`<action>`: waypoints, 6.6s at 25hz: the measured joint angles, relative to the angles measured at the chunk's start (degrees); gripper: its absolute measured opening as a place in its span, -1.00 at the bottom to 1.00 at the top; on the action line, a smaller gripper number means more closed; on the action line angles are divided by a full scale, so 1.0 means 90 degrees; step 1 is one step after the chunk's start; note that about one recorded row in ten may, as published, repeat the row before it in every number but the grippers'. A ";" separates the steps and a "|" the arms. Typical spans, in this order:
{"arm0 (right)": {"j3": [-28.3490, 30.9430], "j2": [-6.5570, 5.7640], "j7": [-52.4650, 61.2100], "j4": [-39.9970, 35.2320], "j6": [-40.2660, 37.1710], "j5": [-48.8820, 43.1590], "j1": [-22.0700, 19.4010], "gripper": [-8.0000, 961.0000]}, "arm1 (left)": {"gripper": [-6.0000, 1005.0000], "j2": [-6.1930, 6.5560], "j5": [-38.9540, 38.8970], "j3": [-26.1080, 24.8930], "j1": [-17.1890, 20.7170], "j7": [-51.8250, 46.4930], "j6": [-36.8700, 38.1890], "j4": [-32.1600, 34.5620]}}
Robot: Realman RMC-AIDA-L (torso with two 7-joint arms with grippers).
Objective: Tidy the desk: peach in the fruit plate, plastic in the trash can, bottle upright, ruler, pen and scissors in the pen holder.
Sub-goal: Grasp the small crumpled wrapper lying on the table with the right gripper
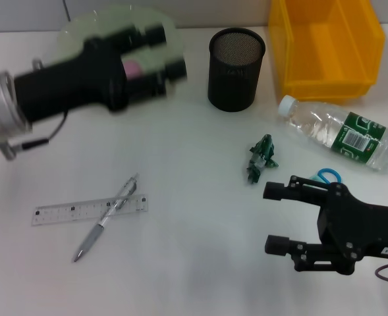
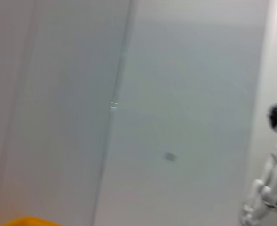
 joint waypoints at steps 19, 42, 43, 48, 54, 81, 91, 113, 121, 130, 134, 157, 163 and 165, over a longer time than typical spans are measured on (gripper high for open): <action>0.0399 -0.0066 0.0142 -0.0150 -0.0177 0.0000 -0.0210 0.67 | 0.48 -0.0087 0.0519 0.0241 0.0286 0.0725 0.0464 -0.0212; 0.1095 -0.0150 0.5035 -0.4373 0.0084 -0.0169 -0.0158 0.67 | 0.48 -0.0086 0.0522 0.0208 0.0404 0.0953 0.0394 -0.0216; 0.1040 -0.0160 0.5403 -0.4716 0.0095 -0.0288 -0.0090 0.67 | 0.48 -0.0088 0.0522 0.0215 0.0409 0.0953 0.0393 -0.0216; 0.0483 -0.0355 0.7310 -0.5877 0.0180 -0.1287 0.0513 0.67 | 0.48 -0.0096 0.0521 0.0233 0.0425 0.1022 0.0391 -0.0216; -0.0125 -0.0716 0.8839 -0.5465 0.0086 -0.2279 0.1523 0.67 | 0.48 -0.0107 0.0519 0.0241 0.0423 0.1212 0.0391 -0.0216; -0.1318 -0.0435 0.9757 -0.2740 0.2327 -0.4241 0.3193 0.67 | 0.48 -0.0126 0.0474 0.0474 0.0417 0.1689 0.0492 -0.0382; -0.1357 -0.0107 0.9650 -0.2332 0.3189 -0.4221 0.3161 0.67 | 0.48 -0.0128 0.0470 0.0499 0.0495 0.1703 0.0524 -0.0383; -0.1369 -0.0014 0.9494 -0.1715 0.3912 -0.4063 0.3279 0.67 | 0.48 -0.0136 0.0471 0.0499 0.0563 0.2090 0.0617 -0.0548; -0.1587 -0.0004 0.9503 -0.1678 0.4043 -0.4063 0.3312 0.66 | 0.48 -0.0135 0.0471 0.0467 0.0571 0.2091 0.0587 -0.0554; -0.1621 -0.0004 0.9519 -0.1578 0.4109 -0.4063 0.3349 0.65 | 0.48 -0.0135 0.0471 0.0463 0.0549 0.2175 0.0551 -0.0560; -0.1696 -0.0003 0.9509 -0.1492 0.4119 -0.4064 0.3398 0.65 | 0.48 -0.0135 0.0471 0.0460 0.0523 0.2199 0.0548 -0.0602; -0.1873 0.0010 0.9496 -0.1406 0.4295 -0.4074 0.3466 0.14 | 0.48 -0.0126 0.0471 0.0433 0.0526 0.2265 0.0476 -0.0636; -0.2004 0.0014 0.9495 -0.1330 0.4406 -0.4068 0.3476 0.08 | 0.48 -0.0125 0.0471 0.0434 0.0515 0.2267 0.0459 -0.0636; -0.2016 0.0016 0.9495 -0.1289 0.4437 -0.4066 0.3478 0.05 | 0.48 -0.0126 0.0471 0.0434 0.0514 0.2267 0.0455 -0.0638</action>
